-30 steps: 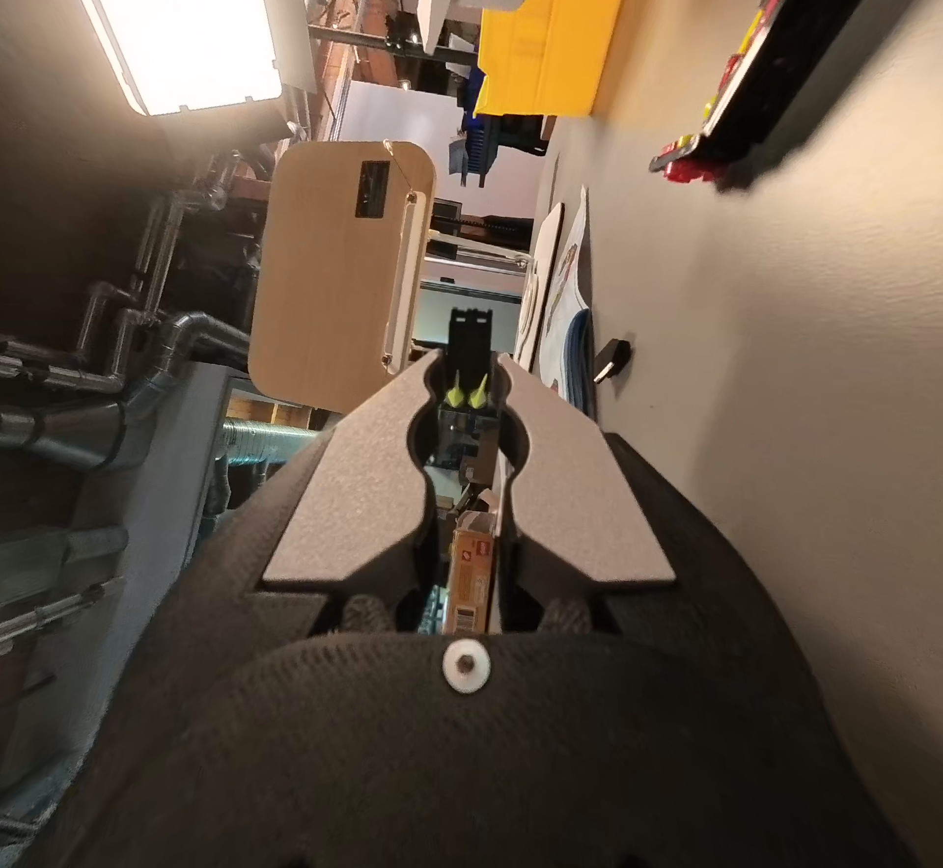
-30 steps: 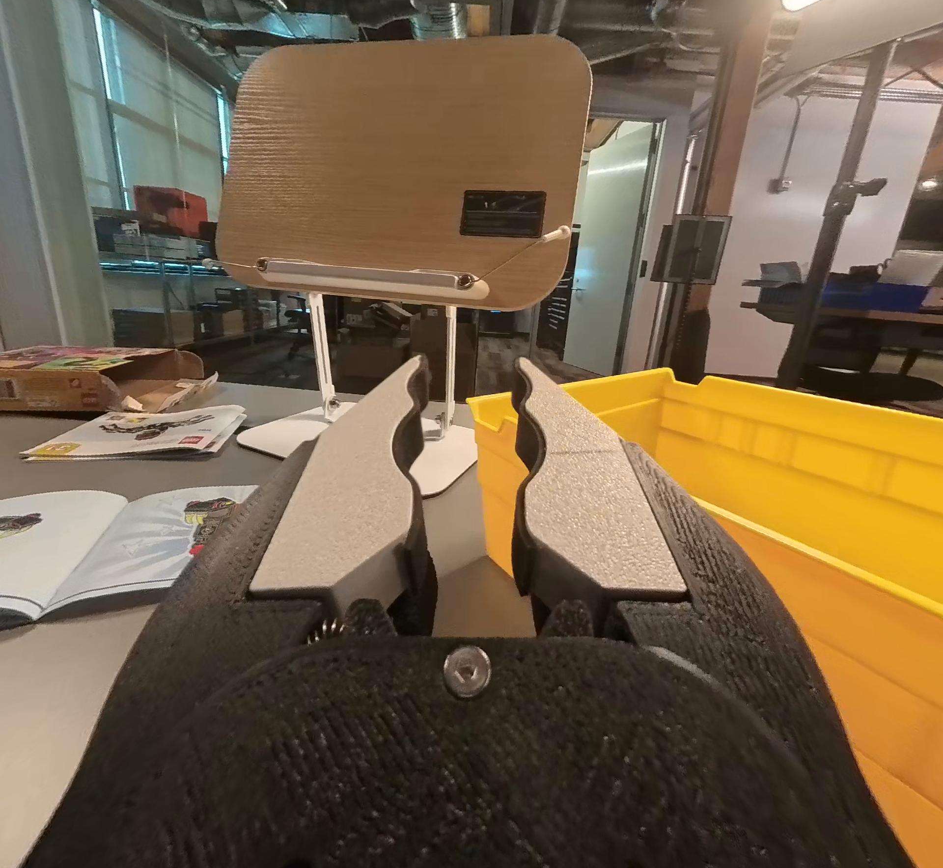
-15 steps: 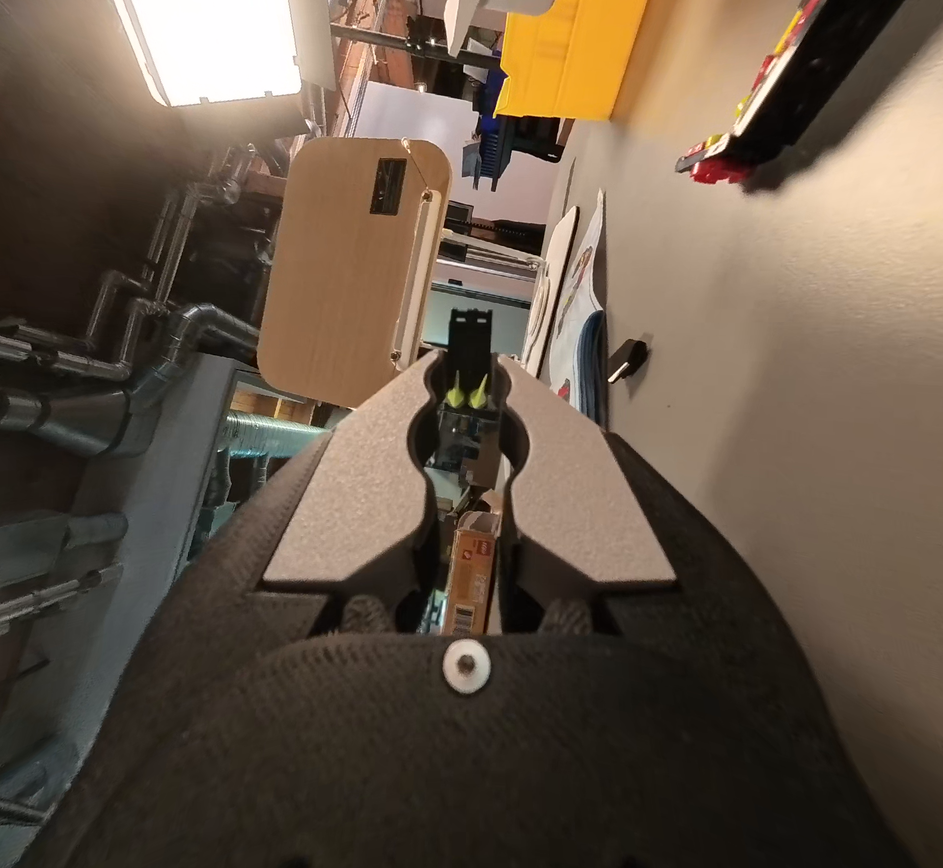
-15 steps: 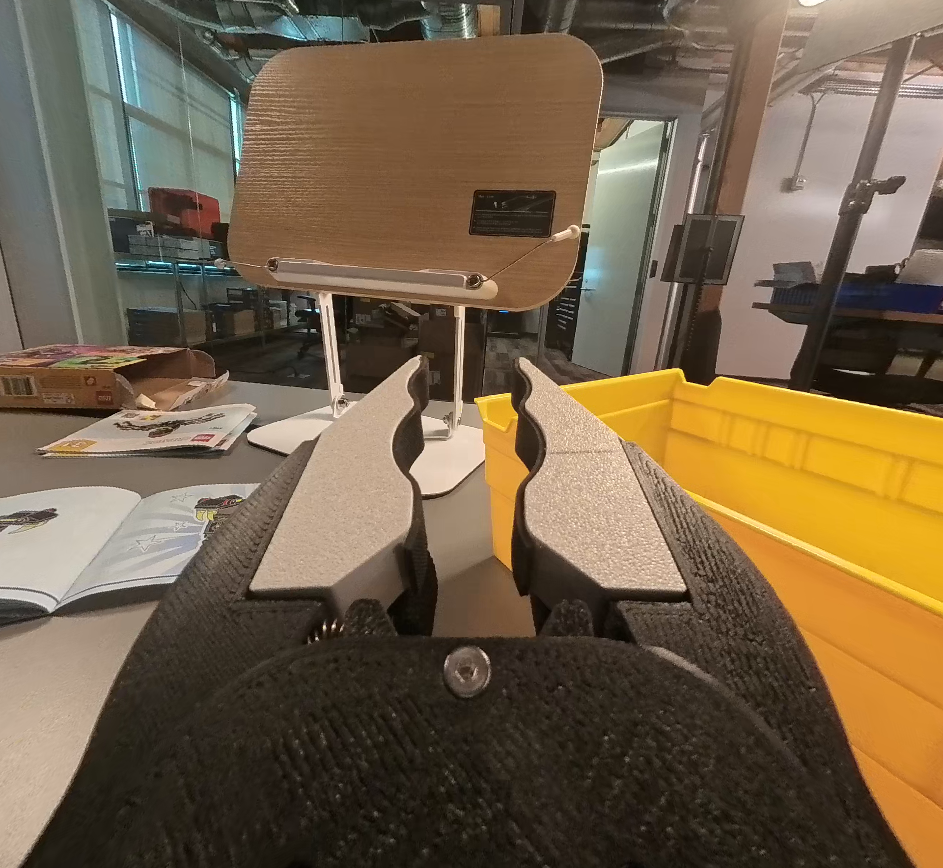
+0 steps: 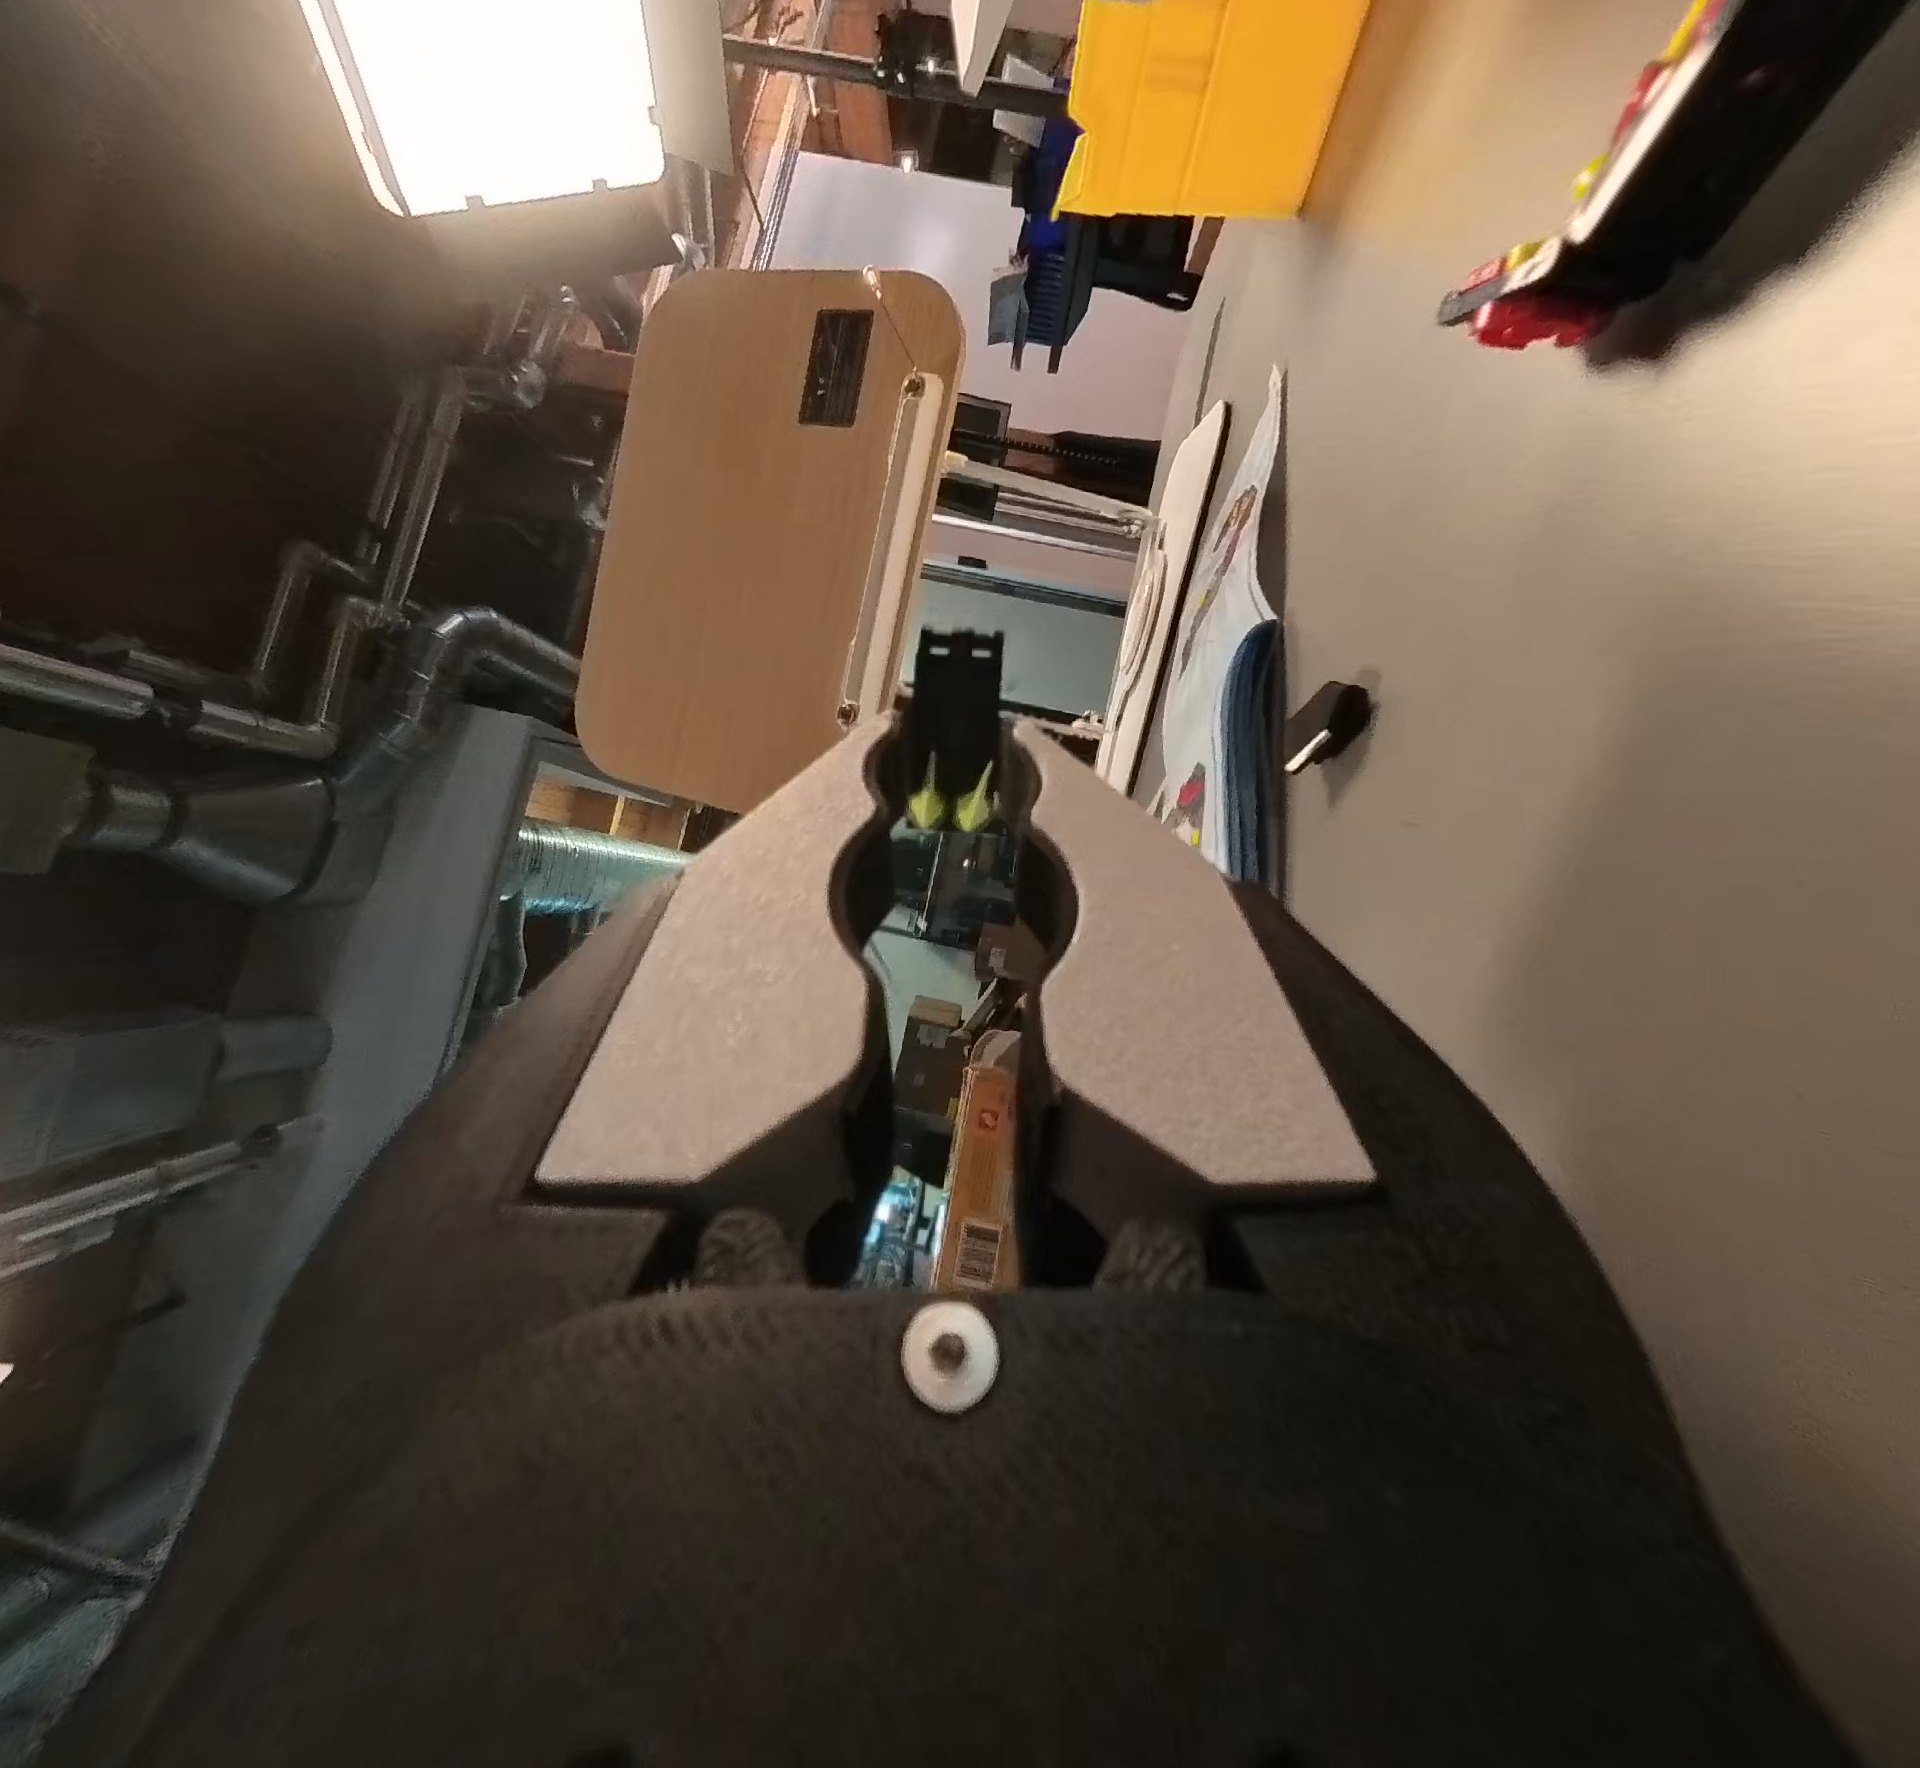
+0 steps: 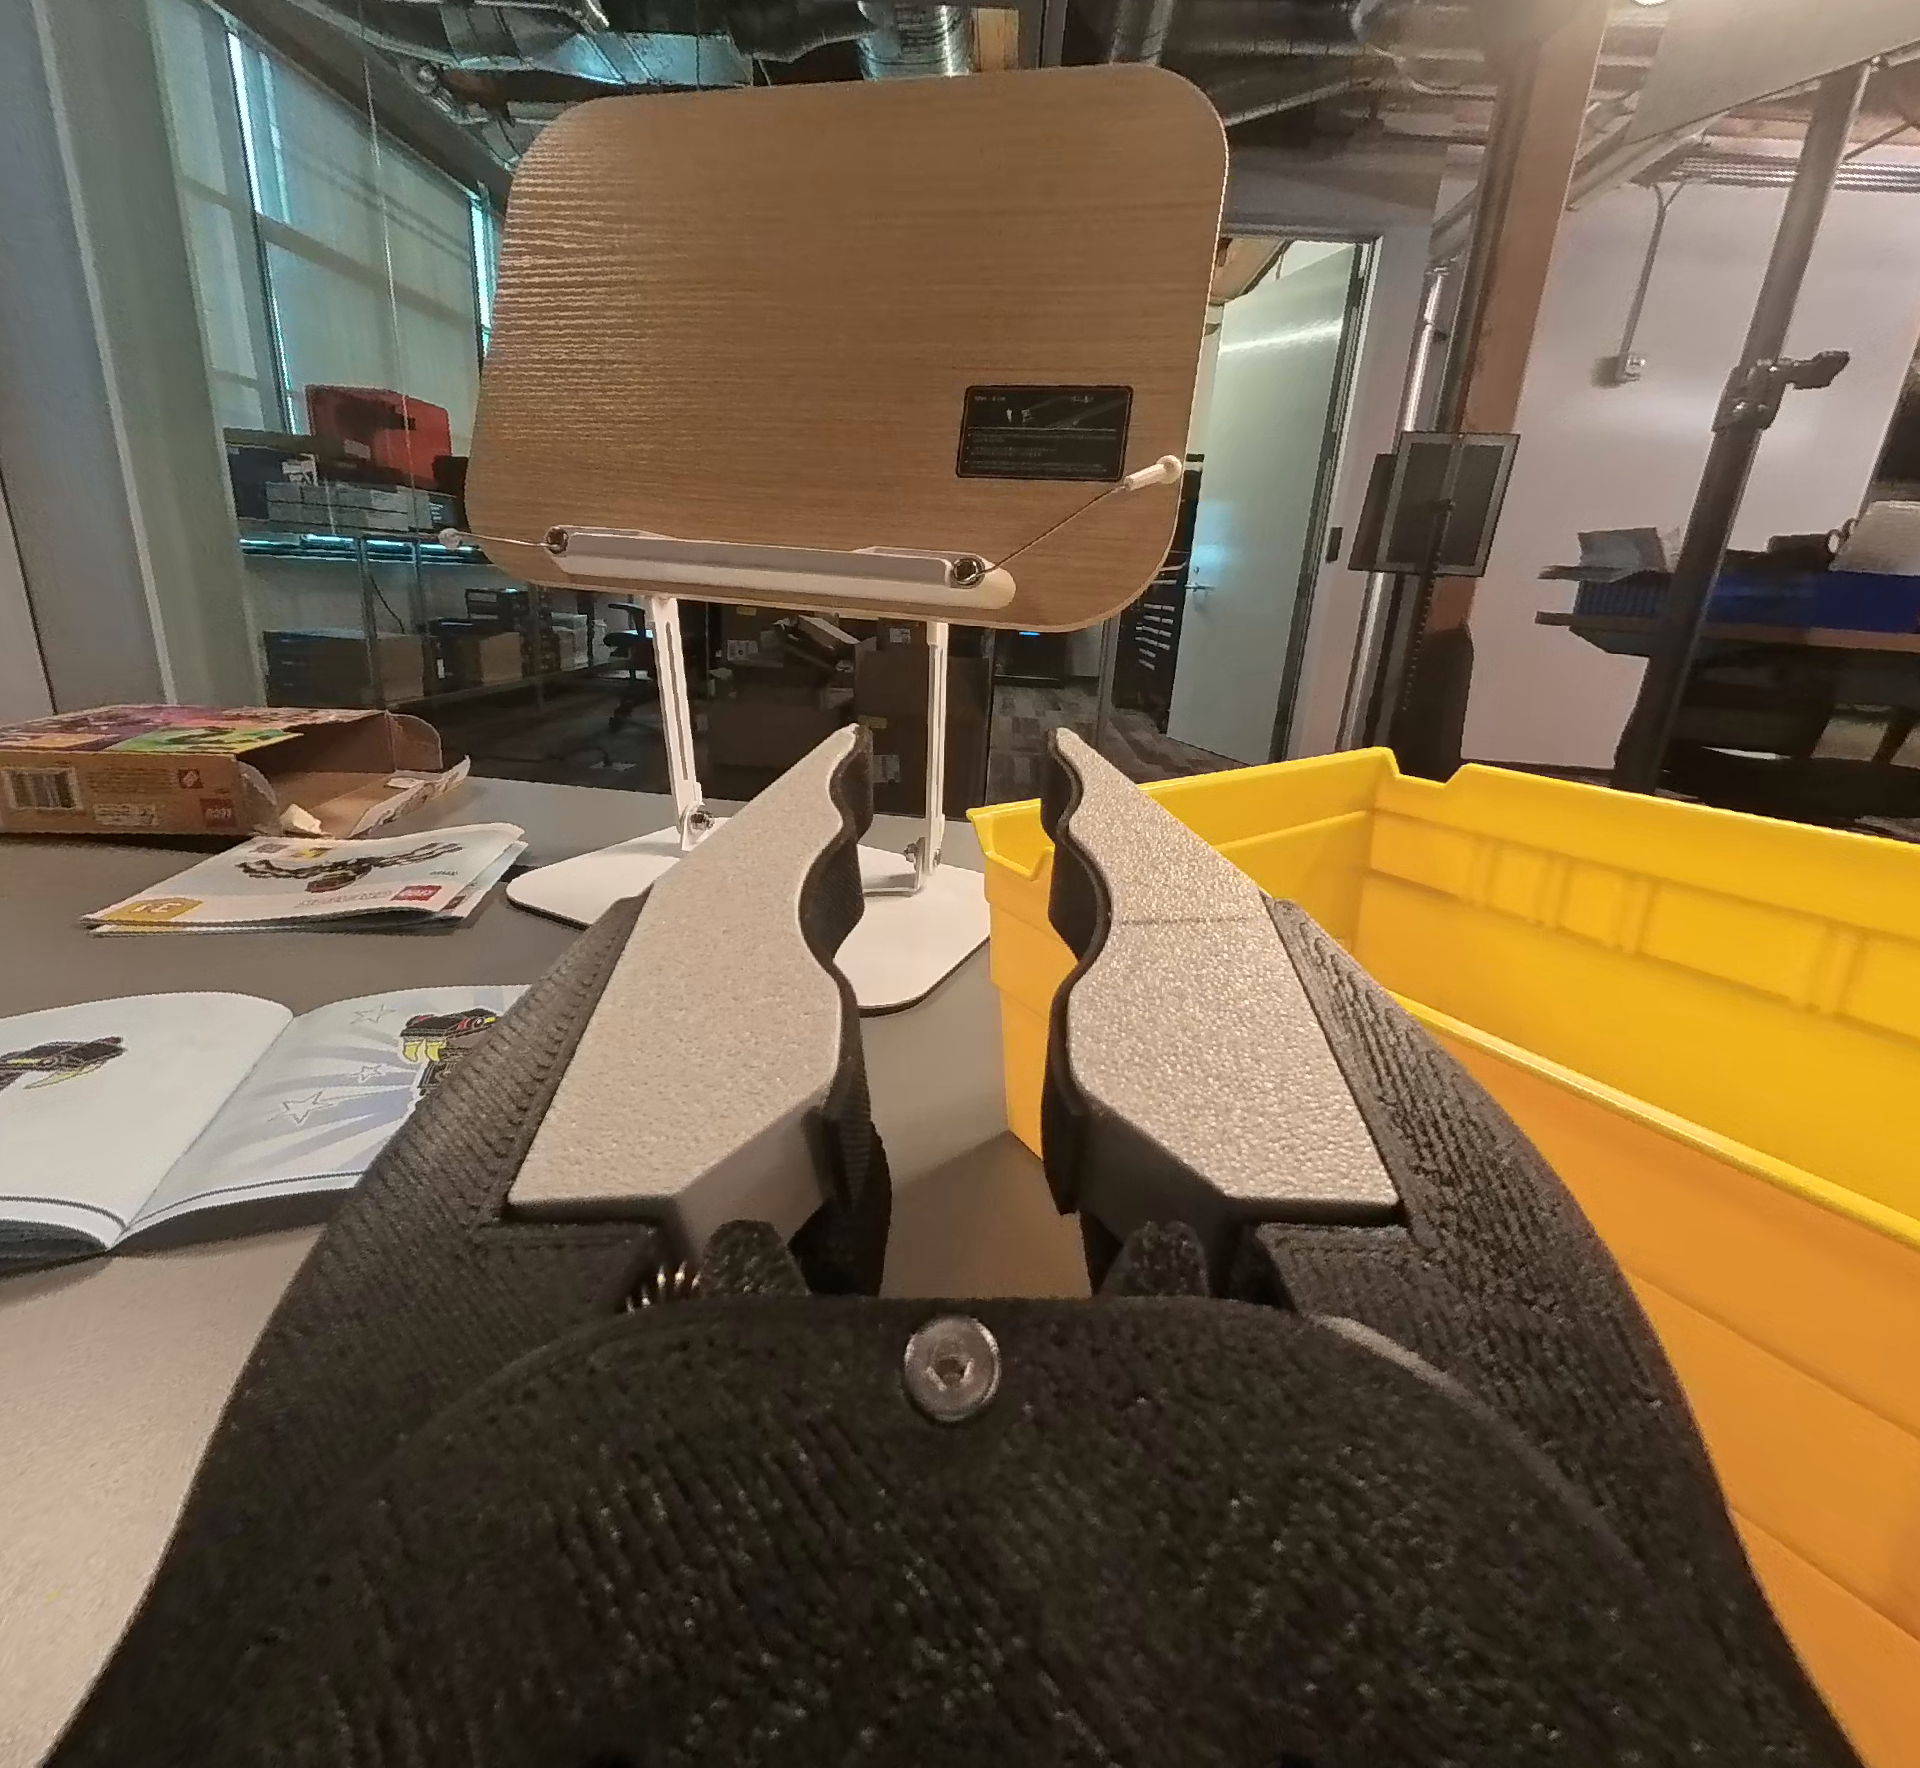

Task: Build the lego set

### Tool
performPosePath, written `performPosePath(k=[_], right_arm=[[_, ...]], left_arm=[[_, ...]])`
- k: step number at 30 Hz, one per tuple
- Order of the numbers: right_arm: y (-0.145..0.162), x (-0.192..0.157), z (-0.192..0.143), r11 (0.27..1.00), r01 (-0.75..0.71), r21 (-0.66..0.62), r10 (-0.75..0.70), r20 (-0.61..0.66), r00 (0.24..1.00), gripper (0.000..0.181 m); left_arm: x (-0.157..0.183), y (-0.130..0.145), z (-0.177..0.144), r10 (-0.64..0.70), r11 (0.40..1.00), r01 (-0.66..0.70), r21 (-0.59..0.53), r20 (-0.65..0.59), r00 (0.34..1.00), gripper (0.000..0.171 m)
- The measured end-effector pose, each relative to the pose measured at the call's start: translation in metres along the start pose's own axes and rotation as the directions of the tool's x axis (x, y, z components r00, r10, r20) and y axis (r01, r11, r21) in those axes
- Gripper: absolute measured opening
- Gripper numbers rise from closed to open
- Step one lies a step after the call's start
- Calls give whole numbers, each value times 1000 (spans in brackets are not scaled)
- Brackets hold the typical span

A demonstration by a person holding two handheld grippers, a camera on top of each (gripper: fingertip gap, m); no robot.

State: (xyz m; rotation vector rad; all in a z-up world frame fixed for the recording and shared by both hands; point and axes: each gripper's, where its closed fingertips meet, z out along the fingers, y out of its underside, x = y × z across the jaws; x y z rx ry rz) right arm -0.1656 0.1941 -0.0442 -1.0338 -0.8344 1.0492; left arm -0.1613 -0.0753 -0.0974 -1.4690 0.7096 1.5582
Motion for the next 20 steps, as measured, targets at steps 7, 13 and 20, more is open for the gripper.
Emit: performPosePath(k=[7,13,20], right_arm=[[0,0,0,1000,-1,-1,1,0,1000,30],[1,0,0,1000,-5,-3,5,2,1000,31],[1,0,0,1000,-9,-5,9,4,1000,30]], left_arm=[[5,2,0,6,1000,-6,-14,-29,1000,15],[13,7,2,12,999,-15,-41,-68,998,15],[24,13,5,19,997,-28,-69,-128,992,15]])
